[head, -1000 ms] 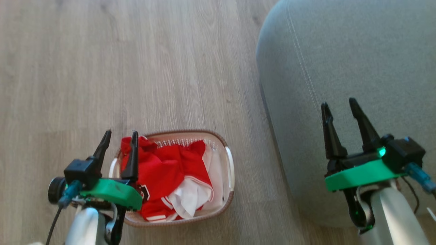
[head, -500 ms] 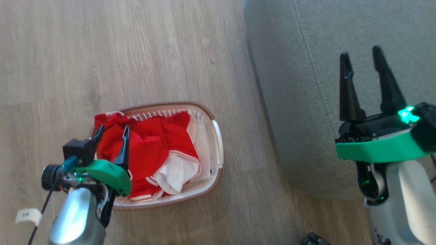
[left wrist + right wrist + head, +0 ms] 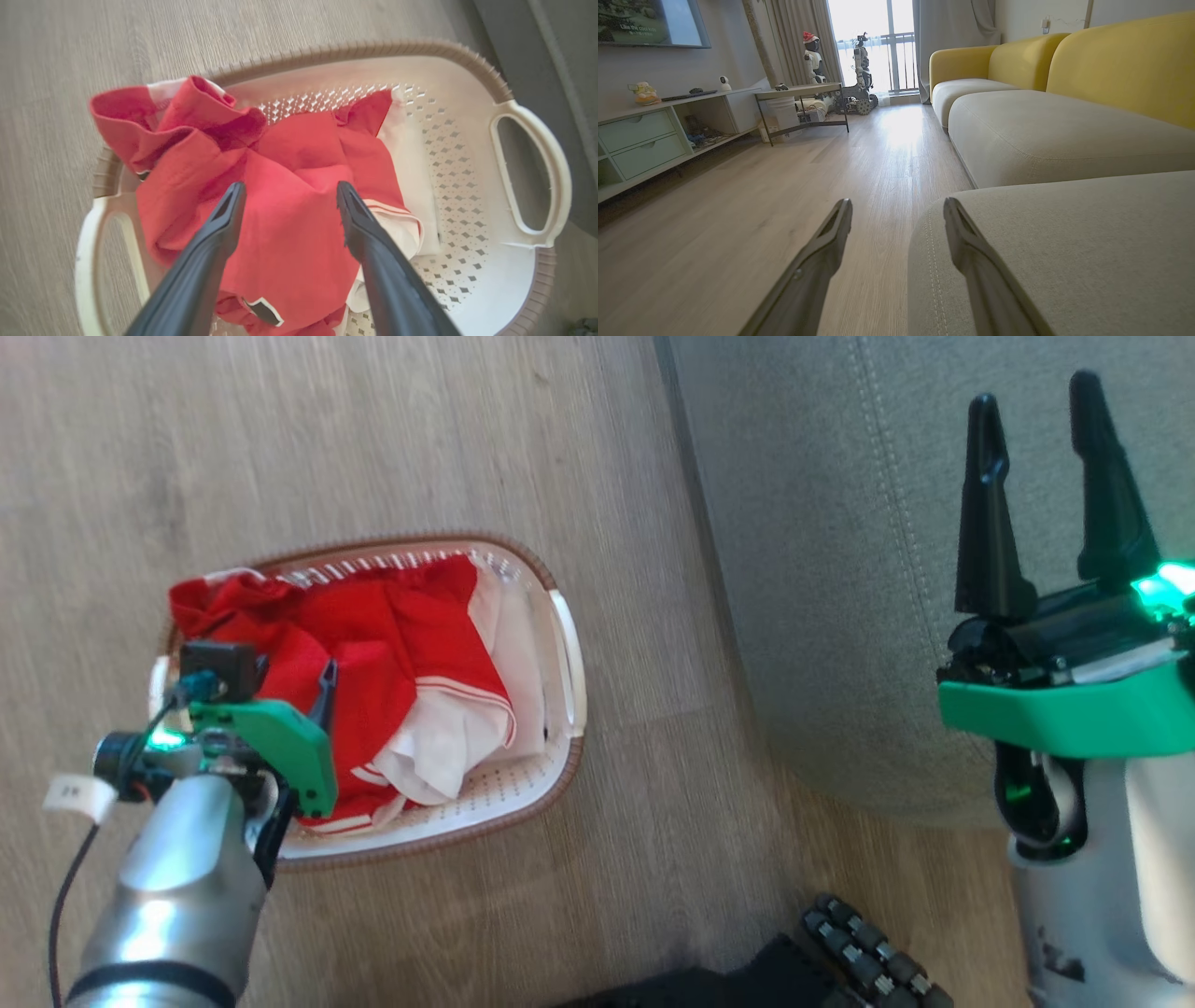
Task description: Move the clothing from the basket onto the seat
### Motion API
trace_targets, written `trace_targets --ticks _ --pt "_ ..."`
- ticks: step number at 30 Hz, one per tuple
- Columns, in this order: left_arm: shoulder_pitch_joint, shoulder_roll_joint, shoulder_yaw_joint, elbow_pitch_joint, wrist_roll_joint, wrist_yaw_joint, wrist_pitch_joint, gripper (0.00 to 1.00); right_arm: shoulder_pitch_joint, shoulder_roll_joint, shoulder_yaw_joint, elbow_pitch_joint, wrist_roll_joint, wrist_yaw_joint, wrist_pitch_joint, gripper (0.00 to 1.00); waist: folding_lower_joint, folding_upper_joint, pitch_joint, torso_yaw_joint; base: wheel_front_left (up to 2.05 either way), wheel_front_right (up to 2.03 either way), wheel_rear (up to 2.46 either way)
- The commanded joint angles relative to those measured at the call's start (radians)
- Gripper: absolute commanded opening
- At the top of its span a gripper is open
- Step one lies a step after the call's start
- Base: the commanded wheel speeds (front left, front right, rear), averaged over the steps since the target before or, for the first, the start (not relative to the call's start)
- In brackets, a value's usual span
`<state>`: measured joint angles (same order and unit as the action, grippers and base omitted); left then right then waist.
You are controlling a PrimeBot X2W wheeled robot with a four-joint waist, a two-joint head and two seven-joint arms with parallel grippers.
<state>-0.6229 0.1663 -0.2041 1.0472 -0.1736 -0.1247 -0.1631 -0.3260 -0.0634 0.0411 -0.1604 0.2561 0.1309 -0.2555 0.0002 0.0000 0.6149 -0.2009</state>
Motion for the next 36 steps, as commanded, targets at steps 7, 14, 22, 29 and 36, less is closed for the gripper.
trace_targets --ticks 7,14,22,29,36 --pt "-0.112 0.050 -0.058 0.107 -0.034 -0.006 0.052 1.00 -0.034 0.012 0.023 -0.055 0.006 0.000 -0.006 1.00 -0.0002 0.0000 0.099 -0.036 0.00 0.00 0.00" --pt "-0.177 0.077 -0.129 0.178 -0.071 -0.006 0.135 1.00 -0.058 0.013 0.028 -0.067 0.027 0.000 -0.006 1.00 -0.0002 0.0000 0.170 -0.067 0.00 0.00 0.00" --pt "-0.226 0.103 -0.220 0.204 -0.106 -0.006 0.260 0.85 -0.071 0.013 0.029 -0.082 0.034 0.000 -0.006 1.00 -0.0002 0.0000 0.237 -0.085 0.00 0.00 0.00" --pt "-0.246 0.109 -0.270 0.196 -0.148 -0.006 0.277 0.00 -0.081 0.013 0.032 -0.082 0.034 0.000 -0.006 1.00 -0.0002 0.0000 0.253 -0.086 0.00 0.00 0.00" --pt "-0.231 0.108 -0.321 0.187 -0.213 -0.006 0.248 0.00 -0.083 0.013 0.036 -0.070 0.031 0.000 -0.006 1.00 -0.0002 0.0000 0.211 -0.083 0.00 0.00 0.00"
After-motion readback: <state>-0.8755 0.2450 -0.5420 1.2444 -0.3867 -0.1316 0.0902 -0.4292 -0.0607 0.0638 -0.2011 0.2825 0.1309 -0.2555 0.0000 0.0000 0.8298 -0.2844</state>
